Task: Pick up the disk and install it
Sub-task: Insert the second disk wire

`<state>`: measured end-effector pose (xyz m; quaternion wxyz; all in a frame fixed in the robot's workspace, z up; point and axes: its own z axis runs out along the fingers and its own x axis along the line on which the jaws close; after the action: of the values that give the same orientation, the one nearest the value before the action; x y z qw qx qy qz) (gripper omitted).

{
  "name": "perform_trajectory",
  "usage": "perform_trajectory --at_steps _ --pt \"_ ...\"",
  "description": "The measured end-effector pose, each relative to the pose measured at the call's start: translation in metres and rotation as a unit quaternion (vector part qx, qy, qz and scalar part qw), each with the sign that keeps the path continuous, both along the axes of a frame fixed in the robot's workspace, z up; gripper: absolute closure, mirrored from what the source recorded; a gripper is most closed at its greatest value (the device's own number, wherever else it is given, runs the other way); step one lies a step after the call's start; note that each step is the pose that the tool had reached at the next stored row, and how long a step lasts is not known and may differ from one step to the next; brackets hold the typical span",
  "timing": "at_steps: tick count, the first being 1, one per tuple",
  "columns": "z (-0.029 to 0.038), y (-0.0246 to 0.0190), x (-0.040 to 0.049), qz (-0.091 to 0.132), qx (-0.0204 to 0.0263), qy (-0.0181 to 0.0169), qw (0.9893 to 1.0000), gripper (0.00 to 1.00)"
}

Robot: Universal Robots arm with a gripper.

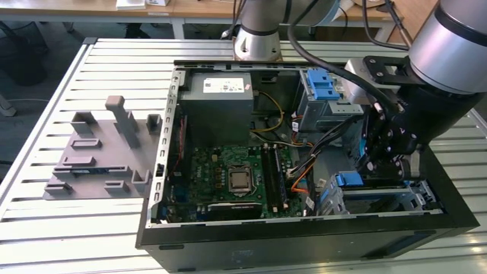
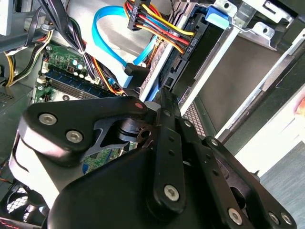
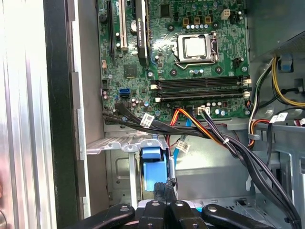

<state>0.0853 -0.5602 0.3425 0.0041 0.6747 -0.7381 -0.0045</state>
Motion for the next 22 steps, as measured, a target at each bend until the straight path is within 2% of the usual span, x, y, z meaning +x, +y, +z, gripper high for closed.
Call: perform_trajectory --at_steps 5,14,20,21,22 --pt "0.0057 0.0000 0.0000 0.000 0.0000 0.0000 1.0000 0.89" --pt "0.0265 0.0006 0.0000 0.000 -0.0001 0.0000 1.0000 0.89" --pt "0.0268 0.0006 0.0000 0.000 0.0001 -0.0001 1.0000 0.89" --pt "0.0269 0.0007 0.0000 0.000 0.0012 -0.0001 1.0000 0.89" --pt "0.0269 0.0007 -0.0001 0.000 0.0057 -0.0002 1.0000 0.89"
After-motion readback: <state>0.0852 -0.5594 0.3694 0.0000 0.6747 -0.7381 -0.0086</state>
